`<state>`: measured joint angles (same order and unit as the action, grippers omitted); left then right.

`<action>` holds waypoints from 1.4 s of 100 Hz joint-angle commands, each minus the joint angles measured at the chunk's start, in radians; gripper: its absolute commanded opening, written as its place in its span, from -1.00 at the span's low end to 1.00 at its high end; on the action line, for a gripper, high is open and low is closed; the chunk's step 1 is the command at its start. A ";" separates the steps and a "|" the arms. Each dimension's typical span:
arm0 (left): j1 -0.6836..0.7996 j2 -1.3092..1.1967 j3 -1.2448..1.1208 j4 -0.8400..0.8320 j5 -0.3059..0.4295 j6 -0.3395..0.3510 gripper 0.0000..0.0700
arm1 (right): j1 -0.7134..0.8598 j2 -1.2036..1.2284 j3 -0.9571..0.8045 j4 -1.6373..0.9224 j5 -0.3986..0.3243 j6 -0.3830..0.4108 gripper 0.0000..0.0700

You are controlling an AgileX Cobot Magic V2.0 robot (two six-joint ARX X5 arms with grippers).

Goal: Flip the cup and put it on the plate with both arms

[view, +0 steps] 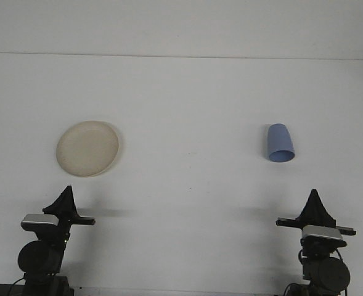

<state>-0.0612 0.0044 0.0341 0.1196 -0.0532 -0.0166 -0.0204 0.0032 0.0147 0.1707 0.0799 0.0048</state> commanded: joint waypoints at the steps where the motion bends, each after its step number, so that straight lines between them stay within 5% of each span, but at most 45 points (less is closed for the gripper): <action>1: 0.000 -0.001 -0.020 0.012 0.001 0.002 -0.97 | 0.000 -0.002 -0.002 0.016 0.000 0.006 -1.00; 53: 0.000 -0.001 -0.020 0.012 0.001 0.002 -0.97 | 0.000 -0.002 0.103 -0.096 0.000 -0.006 -1.00; 85: 0.000 -0.001 -0.020 0.012 0.001 0.002 -0.97 | 0.000 0.069 0.389 -0.423 -0.001 -0.005 -1.00; 140: 0.000 -0.001 -0.020 0.012 0.001 0.002 -0.97 | 0.000 0.544 0.929 -1.017 -0.002 -0.003 -1.00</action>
<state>-0.0612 0.0044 0.0341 0.1196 -0.0532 -0.0170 -0.0204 0.5102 0.9073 -0.8116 0.0795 0.0040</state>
